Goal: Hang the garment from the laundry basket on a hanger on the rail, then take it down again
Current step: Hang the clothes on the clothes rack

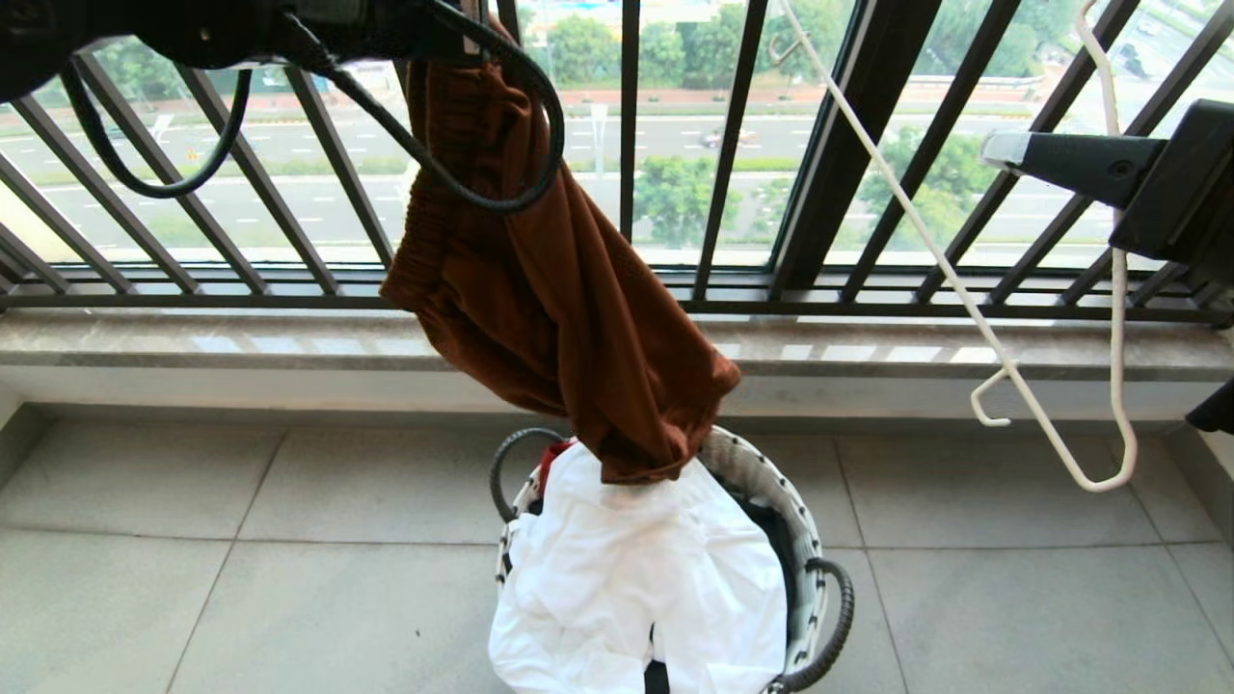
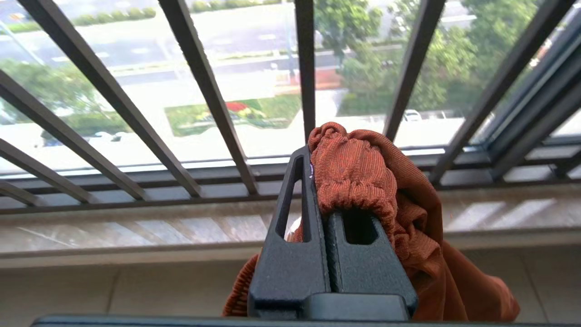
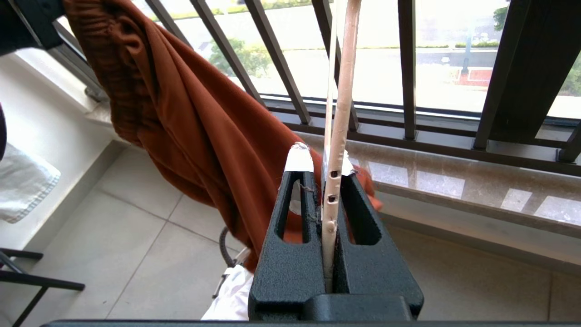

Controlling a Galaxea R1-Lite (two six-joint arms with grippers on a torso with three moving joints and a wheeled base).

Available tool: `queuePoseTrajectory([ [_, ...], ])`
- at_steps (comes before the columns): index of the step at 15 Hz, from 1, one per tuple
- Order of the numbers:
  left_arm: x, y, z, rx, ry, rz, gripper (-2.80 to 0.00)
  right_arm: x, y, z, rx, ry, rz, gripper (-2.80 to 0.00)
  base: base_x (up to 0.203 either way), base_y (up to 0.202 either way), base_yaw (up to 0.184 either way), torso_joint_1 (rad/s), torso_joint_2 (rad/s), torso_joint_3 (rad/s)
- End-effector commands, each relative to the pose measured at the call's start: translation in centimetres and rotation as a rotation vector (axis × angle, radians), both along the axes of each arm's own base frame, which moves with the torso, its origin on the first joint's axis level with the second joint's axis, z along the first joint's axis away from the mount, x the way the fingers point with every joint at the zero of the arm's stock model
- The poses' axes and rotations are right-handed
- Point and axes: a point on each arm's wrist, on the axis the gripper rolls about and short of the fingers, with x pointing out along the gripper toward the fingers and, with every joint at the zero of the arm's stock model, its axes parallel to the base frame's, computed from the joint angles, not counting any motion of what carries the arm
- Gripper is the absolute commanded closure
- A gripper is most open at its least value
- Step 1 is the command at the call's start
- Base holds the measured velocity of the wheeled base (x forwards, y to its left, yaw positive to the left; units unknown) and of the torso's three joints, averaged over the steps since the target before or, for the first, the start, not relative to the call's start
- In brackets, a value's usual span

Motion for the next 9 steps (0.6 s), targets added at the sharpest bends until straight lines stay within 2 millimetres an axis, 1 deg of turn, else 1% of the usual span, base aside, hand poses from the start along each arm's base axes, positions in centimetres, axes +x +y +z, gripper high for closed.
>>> queuePoseTrajectory([
  [1, -0.1, 0.0, 0.8, -0.002, -0.071, 0.063, 0.00, -0.3, -0.2, 0.2, 0.006, -0.011, 0.002, 0.00, 0.000, 0.000, 0.000, 0.000, 0.00, 0.000],
  [3, -0.3, 0.0, 1.3, 0.005, -0.110, 0.103, 0.00, -0.4, -0.2, 0.2, 0.007, -0.012, 0.000, 0.00, 0.000, 0.000, 0.000, 0.000, 0.00, 0.000],
  [5, -0.3, -0.2, 1.5, -0.018, -0.132, 0.147, 0.00, -0.4, -0.2, 0.2, 0.007, -0.012, 0.002, 0.00, 0.000, 0.000, 0.000, 0.000, 0.00, 0.000],
  [7, -0.6, -0.5, 1.8, -0.048, -0.151, 0.165, 0.00, -0.5, -0.3, 0.3, 0.009, -0.015, 0.002, 0.00, 0.000, 0.000, 0.000, 0.000, 0.00, 0.000],
  [9, 0.0, -1.1, 1.3, -0.051, -0.138, 0.196, 0.00, -0.9, 0.0, 0.3, 0.005, -0.008, 0.025, 0.00, 0.000, 0.000, 0.000, 0.000, 0.00, 0.000],
])
